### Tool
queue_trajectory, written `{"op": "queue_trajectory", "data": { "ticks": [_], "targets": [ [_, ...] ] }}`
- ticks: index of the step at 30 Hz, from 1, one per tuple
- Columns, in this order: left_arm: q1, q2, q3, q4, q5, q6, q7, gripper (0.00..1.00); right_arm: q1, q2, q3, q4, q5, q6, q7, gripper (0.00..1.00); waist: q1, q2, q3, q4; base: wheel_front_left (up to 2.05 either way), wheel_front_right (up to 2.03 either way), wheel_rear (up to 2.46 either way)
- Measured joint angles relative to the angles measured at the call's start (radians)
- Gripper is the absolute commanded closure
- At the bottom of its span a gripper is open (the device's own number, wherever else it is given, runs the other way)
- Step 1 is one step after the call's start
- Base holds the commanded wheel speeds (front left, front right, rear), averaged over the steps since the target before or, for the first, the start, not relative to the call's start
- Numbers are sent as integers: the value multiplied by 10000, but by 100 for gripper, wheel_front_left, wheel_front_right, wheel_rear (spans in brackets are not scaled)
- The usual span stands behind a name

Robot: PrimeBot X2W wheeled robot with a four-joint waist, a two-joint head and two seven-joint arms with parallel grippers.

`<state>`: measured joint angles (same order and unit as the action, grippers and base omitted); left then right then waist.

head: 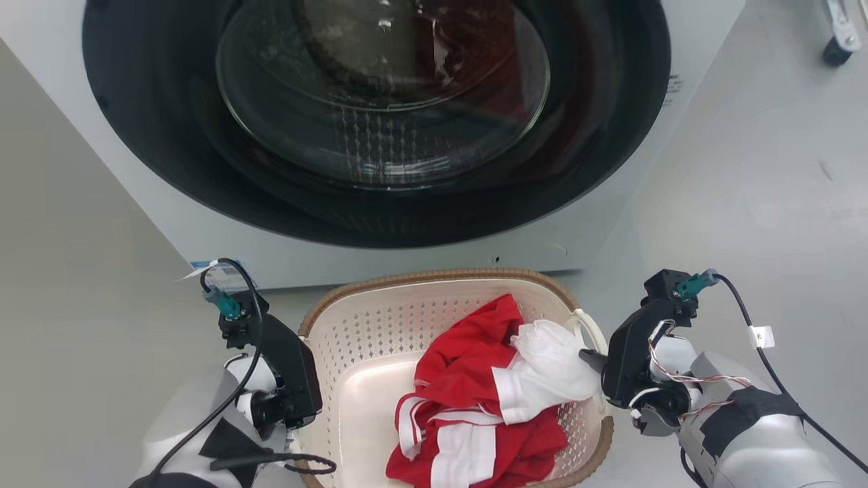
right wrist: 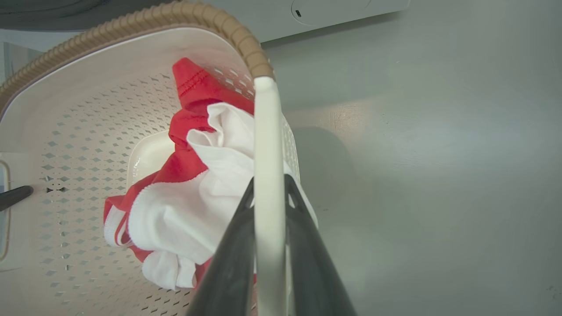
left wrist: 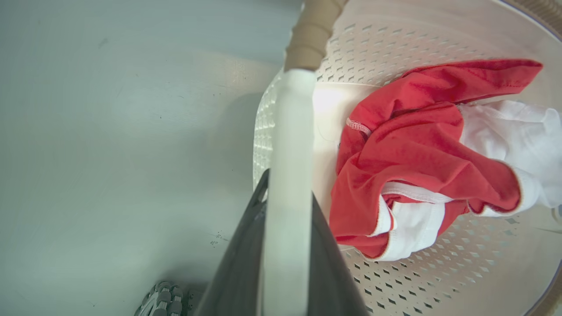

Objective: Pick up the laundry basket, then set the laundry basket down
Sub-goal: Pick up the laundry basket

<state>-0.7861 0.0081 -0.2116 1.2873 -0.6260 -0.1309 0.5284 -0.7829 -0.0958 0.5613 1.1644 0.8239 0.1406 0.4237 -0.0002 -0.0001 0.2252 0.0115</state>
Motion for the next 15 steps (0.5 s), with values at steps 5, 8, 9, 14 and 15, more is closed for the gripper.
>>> {"op": "queue_trajectory", "data": {
  "ticks": [5, 8, 9, 14, 15],
  "targets": [
    [136, -2, -10, 8, -71, 0, 282, 100, 10, 8, -25, 146, 153, 0, 385, 100, 0, -1, -458, -23, 0, 0, 0],
    [185, 0, -12, 21, -155, 0, 462, 100, 20, 25, -23, 251, 224, 0, 608, 100, 1, 0, -722, -23, 0, 0, 0],
    [198, 0, -13, 21, -157, 0, 500, 100, 24, 29, -21, 276, 226, 0, 660, 100, 1, 0, -807, -22, 0, 0, 0],
    [412, 40, -27, 33, -380, 0, 690, 100, 36, 77, -12, 395, 332, 0, 915, 100, 1, 0, -1224, -19, 0, 0, 0],
    [456, 48, -36, 40, -418, 0, 719, 100, 51, 94, -6, 407, 384, 0, 961, 100, 1, 0, -1307, -20, 0, 0, 0]
  ]
}}
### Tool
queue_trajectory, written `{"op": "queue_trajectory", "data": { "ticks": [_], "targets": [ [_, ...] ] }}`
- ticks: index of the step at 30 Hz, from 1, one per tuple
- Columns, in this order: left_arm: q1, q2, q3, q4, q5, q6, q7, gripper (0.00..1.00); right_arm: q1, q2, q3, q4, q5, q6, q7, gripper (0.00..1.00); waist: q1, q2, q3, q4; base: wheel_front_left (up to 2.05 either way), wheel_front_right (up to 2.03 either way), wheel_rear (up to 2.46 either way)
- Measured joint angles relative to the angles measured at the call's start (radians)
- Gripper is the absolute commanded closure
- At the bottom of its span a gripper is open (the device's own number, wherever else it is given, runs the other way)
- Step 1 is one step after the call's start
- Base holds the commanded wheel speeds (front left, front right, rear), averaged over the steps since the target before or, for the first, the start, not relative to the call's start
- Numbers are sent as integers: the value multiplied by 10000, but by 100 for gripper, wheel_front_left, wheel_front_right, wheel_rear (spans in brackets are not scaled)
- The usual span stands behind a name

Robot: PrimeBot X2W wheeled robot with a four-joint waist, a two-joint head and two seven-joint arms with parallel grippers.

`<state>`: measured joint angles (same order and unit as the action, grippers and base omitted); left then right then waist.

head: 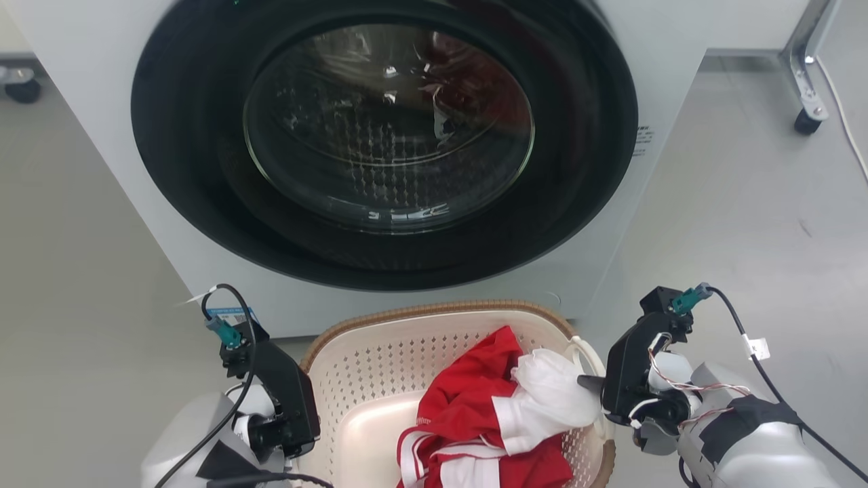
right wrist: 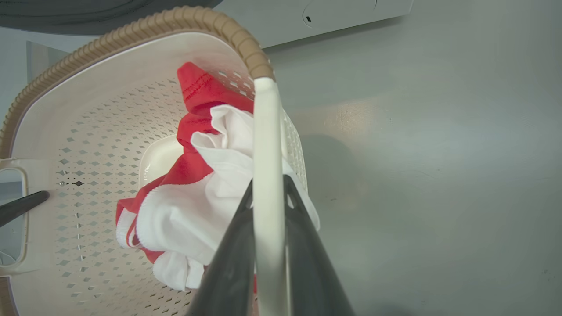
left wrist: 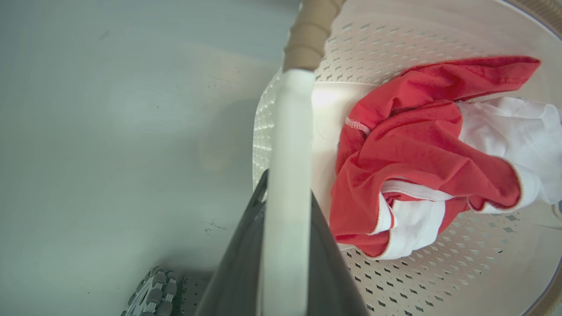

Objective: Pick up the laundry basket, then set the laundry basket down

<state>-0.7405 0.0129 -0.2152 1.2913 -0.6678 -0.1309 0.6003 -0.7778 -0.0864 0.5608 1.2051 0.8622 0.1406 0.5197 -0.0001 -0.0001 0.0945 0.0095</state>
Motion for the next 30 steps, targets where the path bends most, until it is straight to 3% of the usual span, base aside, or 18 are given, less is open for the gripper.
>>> {"op": "queue_trajectory", "data": {
  "ticks": [30],
  "targets": [
    [475, 109, -159, -42, -263, 0, 318, 100, 260, 142, 69, 205, 339, 0, 261, 100, 0, 0, -1072, -106, 0, 0, 0]
  ]
}}
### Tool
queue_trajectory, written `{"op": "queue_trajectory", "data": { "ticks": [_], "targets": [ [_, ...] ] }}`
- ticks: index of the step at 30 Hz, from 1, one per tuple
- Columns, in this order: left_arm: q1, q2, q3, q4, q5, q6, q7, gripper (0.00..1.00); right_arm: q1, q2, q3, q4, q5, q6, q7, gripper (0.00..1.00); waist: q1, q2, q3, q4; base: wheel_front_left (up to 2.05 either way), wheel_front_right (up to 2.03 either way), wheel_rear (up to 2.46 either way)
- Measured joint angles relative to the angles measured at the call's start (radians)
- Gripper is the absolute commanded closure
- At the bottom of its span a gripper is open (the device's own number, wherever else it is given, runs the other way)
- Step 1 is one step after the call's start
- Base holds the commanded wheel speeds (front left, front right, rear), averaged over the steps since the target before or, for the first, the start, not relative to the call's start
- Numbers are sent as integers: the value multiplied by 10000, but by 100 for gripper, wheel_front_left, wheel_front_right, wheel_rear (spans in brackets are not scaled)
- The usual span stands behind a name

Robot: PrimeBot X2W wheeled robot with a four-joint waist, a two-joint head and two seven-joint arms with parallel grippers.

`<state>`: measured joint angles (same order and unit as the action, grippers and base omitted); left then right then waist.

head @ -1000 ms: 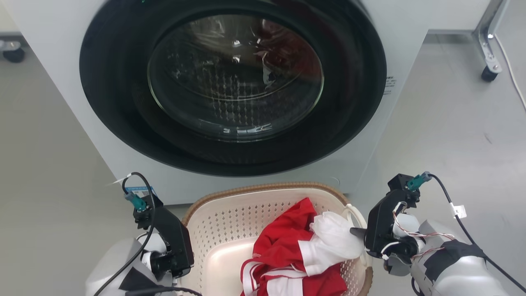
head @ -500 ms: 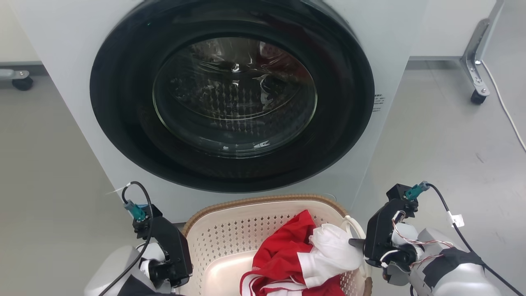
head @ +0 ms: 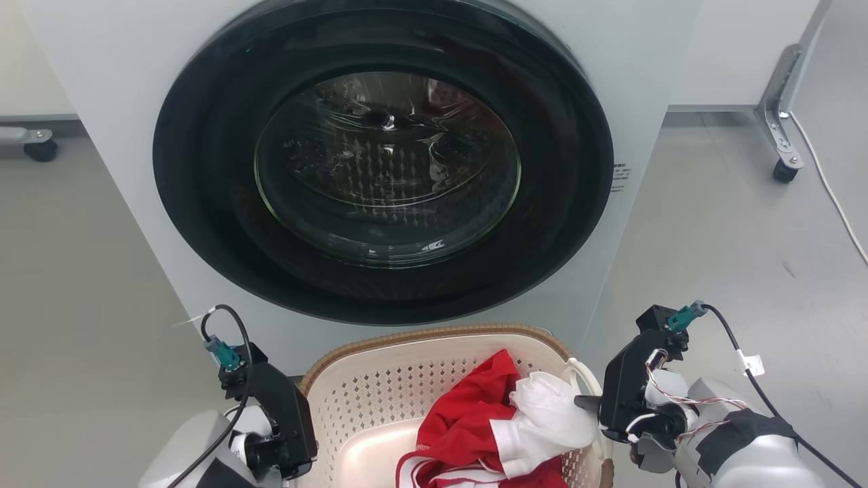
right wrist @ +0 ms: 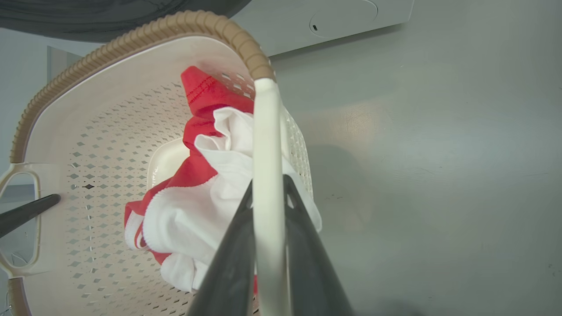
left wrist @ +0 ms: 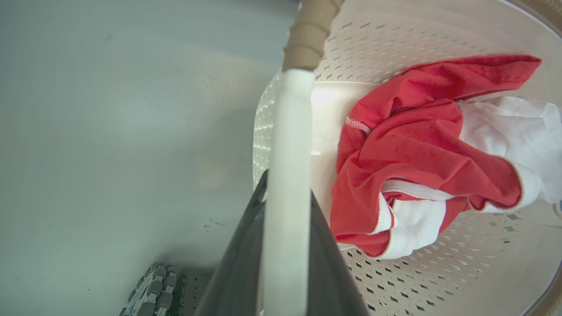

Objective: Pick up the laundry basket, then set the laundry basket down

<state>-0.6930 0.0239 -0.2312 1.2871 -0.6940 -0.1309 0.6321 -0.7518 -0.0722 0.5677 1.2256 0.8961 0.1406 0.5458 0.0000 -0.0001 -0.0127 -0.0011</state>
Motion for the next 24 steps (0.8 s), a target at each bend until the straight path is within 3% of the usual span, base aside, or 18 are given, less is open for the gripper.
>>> {"op": "queue_trajectory", "data": {
  "ticks": [24],
  "targets": [
    [20, 61, -146, -159, -77, 0, -17, 100, 0, 2, 77, -4, 130, 0, -15, 100, 0, 1, 12, 52, 0, 0, 0]
  ]
}}
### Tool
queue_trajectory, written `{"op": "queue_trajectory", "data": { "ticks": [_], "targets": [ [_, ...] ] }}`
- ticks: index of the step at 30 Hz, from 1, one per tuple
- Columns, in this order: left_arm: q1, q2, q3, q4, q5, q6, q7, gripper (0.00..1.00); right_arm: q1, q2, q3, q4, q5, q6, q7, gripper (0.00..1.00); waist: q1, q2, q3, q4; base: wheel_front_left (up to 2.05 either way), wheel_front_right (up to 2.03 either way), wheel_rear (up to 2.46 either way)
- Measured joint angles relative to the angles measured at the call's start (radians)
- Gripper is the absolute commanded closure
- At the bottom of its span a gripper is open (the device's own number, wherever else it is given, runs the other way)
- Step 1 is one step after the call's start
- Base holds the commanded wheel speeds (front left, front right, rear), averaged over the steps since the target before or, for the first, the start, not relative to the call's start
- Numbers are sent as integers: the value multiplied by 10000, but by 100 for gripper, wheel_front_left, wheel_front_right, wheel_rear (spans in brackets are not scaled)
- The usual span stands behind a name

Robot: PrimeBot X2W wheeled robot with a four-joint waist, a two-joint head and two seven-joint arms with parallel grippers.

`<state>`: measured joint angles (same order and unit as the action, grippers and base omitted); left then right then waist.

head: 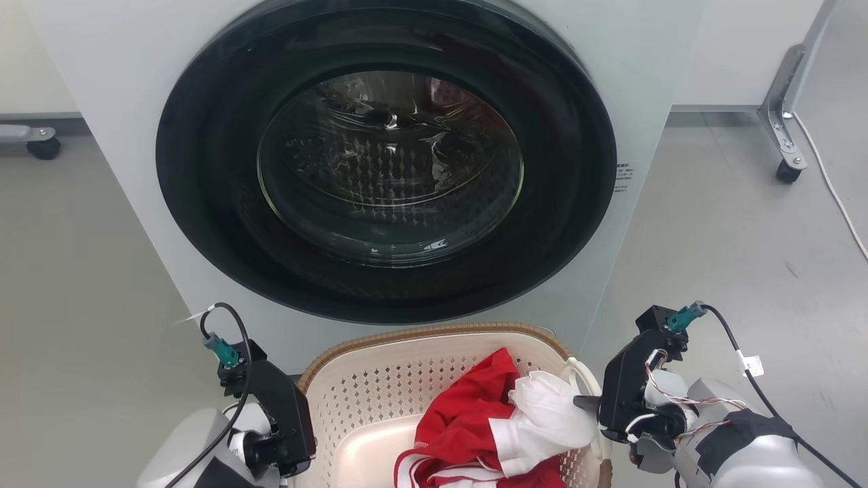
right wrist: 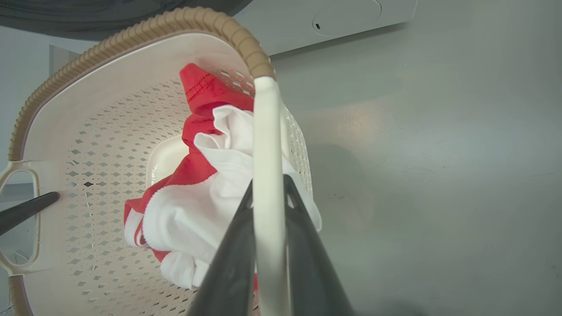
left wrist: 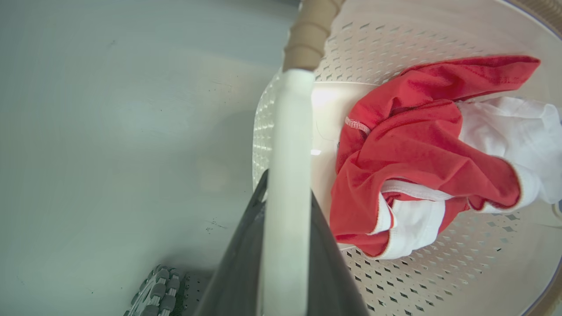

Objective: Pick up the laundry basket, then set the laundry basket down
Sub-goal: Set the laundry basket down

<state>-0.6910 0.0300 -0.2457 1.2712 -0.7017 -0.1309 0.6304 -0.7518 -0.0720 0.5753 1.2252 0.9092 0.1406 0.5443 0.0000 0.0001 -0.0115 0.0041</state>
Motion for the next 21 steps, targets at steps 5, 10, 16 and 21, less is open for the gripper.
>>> {"op": "queue_trajectory", "data": {
  "ticks": [5, 10, 16, 21],
  "targets": [
    [9, 15, -36, -19, -29, 0, -81, 100, 1, 0, 38, -15, 69, 0, -13, 100, 0, 0, 17, 5, 0, 0, 0],
    [40, 17, -63, -50, -29, 0, -309, 100, 16, 0, 88, -63, 71, 0, -100, 100, -1, 0, 101, 2, 0, 0, 0],
    [42, 27, -153, -146, -27, 0, -627, 100, 25, -10, 102, -134, 115, 0, -213, 100, 1, 0, 328, -8, 0, 0, 0],
    [41, 50, -209, -263, -8, 2, -1149, 100, 32, -31, 155, -265, 159, 0, -437, 100, 1, 0, 626, -14, 0, 0, 0]
  ]
}}
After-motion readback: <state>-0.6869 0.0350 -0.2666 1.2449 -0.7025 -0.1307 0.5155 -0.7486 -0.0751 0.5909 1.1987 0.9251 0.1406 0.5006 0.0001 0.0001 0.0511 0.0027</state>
